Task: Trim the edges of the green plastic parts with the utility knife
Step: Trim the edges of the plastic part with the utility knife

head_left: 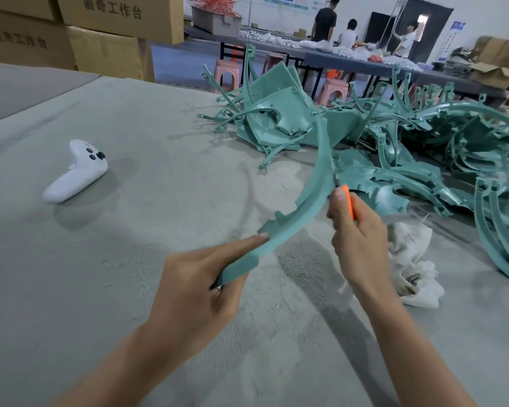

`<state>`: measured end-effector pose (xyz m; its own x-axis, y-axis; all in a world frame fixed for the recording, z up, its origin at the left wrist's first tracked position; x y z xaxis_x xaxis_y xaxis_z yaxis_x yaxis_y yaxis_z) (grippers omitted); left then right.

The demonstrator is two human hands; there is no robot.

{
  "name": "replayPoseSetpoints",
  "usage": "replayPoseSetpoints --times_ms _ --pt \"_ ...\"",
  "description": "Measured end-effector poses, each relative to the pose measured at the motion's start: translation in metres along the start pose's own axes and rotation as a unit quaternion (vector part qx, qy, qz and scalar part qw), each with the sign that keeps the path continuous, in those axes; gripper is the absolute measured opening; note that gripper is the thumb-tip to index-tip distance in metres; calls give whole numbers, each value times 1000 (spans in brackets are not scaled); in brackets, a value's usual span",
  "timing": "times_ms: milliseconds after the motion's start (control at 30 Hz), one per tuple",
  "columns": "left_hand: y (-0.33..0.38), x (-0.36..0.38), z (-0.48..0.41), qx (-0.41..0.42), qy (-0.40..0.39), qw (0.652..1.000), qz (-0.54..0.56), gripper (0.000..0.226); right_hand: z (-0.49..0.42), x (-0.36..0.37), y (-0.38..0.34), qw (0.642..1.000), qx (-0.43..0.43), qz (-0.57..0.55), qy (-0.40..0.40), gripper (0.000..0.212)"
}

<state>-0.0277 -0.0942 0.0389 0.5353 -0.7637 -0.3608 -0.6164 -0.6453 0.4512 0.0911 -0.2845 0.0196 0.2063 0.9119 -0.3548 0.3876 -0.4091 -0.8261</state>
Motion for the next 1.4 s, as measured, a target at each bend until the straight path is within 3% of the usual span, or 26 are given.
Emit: replayPoseSetpoints --times_ms 167,233,333,467,600,767,900,967,1100,1200,1400 --pt "0 4 0 30 -25 999 10 45 -8 -30 22 991 84 -74 67 54" --pt "-4 2 -2 18 -17 999 25 43 -8 -29 15 989 68 -125 44 54" --pt "-12 0 -3 2 -12 1000 19 40 -2 -10 1 970 44 -230 -58 61" --pt "-12 -1 -5 14 -25 1000 5 36 8 13 -8 948 70 -277 -138 52" --pt "-10 0 -6 27 -35 999 -14 37 13 19 -10 943 95 -282 -148 28" --pt "-8 5 -1 9 -17 999 -44 43 26 35 -5 933 159 -297 -128 43" --pt "-6 -2 -3 -17 34 998 -49 31 34 46 -16 935 136 -289 -157 31" --pt "-8 -12 -7 -37 68 995 -71 27 33 42 -19 951 113 -251 -143 35" --pt "-5 -31 -11 -57 121 986 -102 20 34 34 -36 993 -32 -34 -109 59" --pt "-2 -36 -12 -68 138 981 -118 21 44 41 -49 983 -115 94 -106 48" --pt "3 -45 -11 -69 175 977 -104 14 55 49 -73 961 -208 139 -117 37"
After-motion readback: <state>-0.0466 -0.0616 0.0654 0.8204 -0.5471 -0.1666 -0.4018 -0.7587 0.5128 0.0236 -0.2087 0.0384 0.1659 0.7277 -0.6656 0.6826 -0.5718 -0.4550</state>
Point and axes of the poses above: each hand's wrist, its own z-axis away from the middle knuckle, its own x-axis out of the palm, y = z × x, the point moved 9 cm from there along -z, towards the middle knuckle
